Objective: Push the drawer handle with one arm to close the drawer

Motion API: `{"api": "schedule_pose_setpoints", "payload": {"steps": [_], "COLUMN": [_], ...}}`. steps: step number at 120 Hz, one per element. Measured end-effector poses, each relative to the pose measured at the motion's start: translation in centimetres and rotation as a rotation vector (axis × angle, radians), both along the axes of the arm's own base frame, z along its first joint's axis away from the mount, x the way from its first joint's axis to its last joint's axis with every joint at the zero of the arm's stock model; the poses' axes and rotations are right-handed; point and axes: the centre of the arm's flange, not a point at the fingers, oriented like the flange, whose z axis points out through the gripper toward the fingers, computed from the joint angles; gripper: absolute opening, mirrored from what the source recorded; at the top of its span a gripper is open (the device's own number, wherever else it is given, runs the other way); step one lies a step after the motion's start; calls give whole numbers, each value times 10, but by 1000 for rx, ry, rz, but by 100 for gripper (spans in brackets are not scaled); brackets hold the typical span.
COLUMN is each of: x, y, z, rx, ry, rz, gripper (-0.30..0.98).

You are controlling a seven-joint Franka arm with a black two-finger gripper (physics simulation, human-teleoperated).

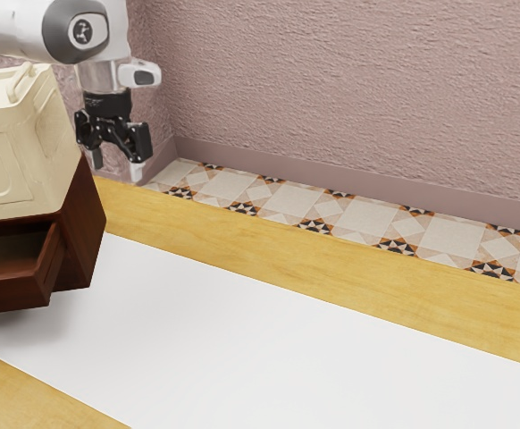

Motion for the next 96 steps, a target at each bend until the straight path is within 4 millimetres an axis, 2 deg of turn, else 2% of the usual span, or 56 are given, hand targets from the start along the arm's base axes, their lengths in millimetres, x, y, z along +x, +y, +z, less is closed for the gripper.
{"api": "schedule_pose_setpoints", "payload": {"steps": [23,31,47,56,62,69,77,80,91,96], "x": [14,15,12,-26,-61,-94,-123,-131,-151,-159], "y": [-7,-7,-8,-5,-11,-22,-22,-22,-16,-12], "z": [16,33,53,86,83,74,60,54,9,-1], "rx": [6,8,6,37,40,41,36,34,18,18], "ry": [-146,-187,-223,-262,-256,-251,-247,-246,-193,-190], "rz": [-35,-40,-47,-23,-8,-5,16,23,52,67], "gripper": [69,69,69,69,69,69,69,69,69,69]}}
